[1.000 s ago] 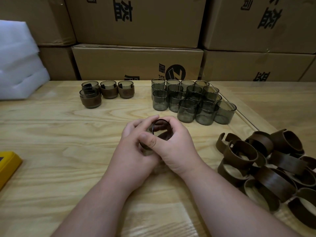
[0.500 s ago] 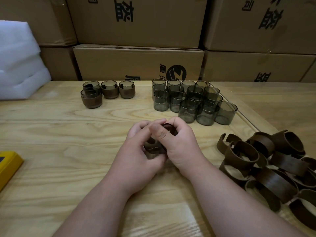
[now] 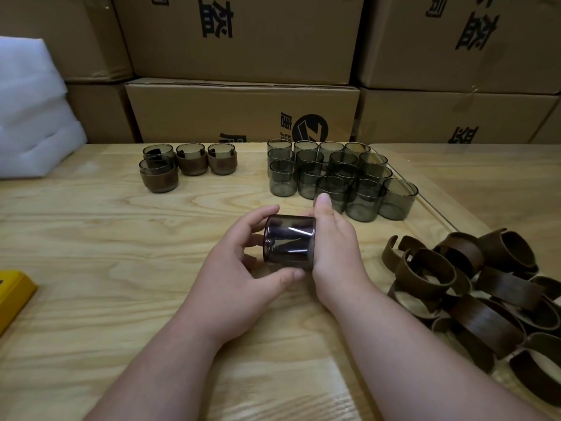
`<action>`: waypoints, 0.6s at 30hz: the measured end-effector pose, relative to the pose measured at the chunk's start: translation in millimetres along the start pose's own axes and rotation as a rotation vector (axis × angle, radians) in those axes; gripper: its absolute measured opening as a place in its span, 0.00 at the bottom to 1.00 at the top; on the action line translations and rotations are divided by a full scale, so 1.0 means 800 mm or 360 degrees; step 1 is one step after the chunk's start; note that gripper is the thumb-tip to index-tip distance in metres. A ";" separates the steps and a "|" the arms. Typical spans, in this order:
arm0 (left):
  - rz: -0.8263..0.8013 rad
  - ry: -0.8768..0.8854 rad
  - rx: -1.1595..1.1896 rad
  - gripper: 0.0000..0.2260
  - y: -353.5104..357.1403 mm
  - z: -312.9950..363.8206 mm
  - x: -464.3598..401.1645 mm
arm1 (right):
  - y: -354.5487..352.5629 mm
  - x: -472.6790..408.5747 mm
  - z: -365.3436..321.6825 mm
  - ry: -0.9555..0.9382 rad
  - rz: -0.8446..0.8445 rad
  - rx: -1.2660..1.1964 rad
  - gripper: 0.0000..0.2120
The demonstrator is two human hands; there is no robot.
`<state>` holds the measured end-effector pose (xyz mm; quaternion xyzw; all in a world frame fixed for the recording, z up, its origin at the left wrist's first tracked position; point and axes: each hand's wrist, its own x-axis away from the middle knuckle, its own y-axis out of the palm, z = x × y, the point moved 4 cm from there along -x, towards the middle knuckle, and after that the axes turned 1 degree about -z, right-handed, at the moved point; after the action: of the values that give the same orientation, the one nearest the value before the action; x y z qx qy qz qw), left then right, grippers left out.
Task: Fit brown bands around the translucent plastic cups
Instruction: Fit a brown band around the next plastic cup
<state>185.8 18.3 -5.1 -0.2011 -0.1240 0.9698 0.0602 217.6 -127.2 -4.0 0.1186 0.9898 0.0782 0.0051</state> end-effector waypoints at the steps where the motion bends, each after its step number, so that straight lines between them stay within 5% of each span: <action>1: -0.0001 0.0004 0.0008 0.37 -0.001 0.001 0.001 | -0.001 0.000 0.000 -0.0028 0.0036 0.0019 0.22; 8: 0.0135 -0.0032 0.0216 0.40 -0.006 -0.003 -0.001 | 0.002 -0.001 0.003 -0.0177 -0.0012 0.0096 0.16; 15: 0.0248 -0.0091 0.0171 0.36 -0.008 -0.010 -0.005 | 0.009 0.012 -0.002 -0.0225 -0.0369 -0.0109 0.18; 18: 0.0295 -0.0067 0.0159 0.36 -0.010 -0.012 -0.006 | 0.010 0.008 0.000 -0.0242 -0.0298 -0.0082 0.09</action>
<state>194.5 27.4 -9.6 -0.1880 -0.0574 0.9802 -0.0225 213.0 -118.3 -2.8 0.0312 0.9910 0.0936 0.0903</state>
